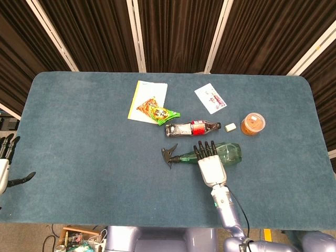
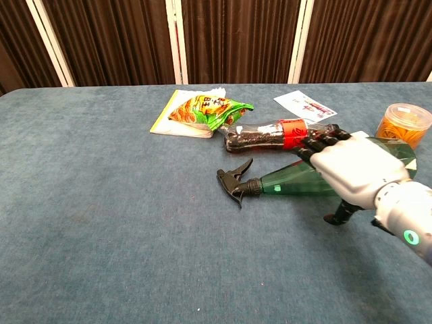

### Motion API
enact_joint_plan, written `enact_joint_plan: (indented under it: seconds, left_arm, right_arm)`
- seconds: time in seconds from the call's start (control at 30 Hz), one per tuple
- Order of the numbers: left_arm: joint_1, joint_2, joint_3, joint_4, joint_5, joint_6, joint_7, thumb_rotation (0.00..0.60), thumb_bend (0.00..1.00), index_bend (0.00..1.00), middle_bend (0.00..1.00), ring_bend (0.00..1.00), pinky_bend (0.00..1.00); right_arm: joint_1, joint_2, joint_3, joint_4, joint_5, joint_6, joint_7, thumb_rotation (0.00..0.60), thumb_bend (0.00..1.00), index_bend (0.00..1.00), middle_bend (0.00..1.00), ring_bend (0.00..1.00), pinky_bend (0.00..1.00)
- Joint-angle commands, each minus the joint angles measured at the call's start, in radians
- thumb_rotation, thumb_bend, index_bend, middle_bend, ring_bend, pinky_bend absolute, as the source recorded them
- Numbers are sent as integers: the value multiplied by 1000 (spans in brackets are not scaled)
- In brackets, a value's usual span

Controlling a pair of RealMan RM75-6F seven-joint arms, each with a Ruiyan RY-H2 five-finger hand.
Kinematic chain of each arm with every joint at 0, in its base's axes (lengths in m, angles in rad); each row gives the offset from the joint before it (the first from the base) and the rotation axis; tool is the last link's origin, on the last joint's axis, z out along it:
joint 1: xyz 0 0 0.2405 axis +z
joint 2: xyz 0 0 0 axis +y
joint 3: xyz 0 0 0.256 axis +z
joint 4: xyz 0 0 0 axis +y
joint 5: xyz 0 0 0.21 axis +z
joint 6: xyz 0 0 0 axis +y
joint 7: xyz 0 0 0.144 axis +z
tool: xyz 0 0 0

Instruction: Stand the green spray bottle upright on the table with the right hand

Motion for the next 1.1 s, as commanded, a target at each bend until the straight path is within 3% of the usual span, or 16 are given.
enact_joint_plan:
  seconds: [0.03,0.2,0.53,0.63,0.73,0.83,1.1]
  left_arm:
    - [1,2,-3,2,-6,-3,-5,600,23,0,0,0,68]
    - [1,4,-9,4,-21,-11,-8,600,23,0,0,0,68]
    - [2,-1,-16,2,-42,-15,16,600,23,0,0,0,68]
    - [5,0,-17,-1,-43,-12,15,600,23,0,0,0,68]
    - [7,2,-17,-5,-44,-10,15,600,23,0,0,0,68]
    - [11,3,-16,-9,-41,-2,16,600,23,0,0,0,68]
    - [17,6,-11,-16,-28,9,11,600,24,0,0,0,68]
  right_arm:
    - [26,-24,-1,38,-1,-11,-16,600,225,8,0,0,0]
    - [61,-27,-13,101,0,-50,-33,600,277,120,0,0,0]
    - [86,-17,-50,186,-9,-76,-45,600,441,489,0,0,0]
    - [90,-10,-60,206,-21,-68,-49,600,518,689,19,0,0]
    - [91,-1,-63,216,-48,-47,-27,600,532,848,104,0,0]
    - [89,16,-69,220,-84,-22,5,600,530,911,156,0,0]
    - [72,77,-65,159,-155,63,66,600,508,925,175,0,0]
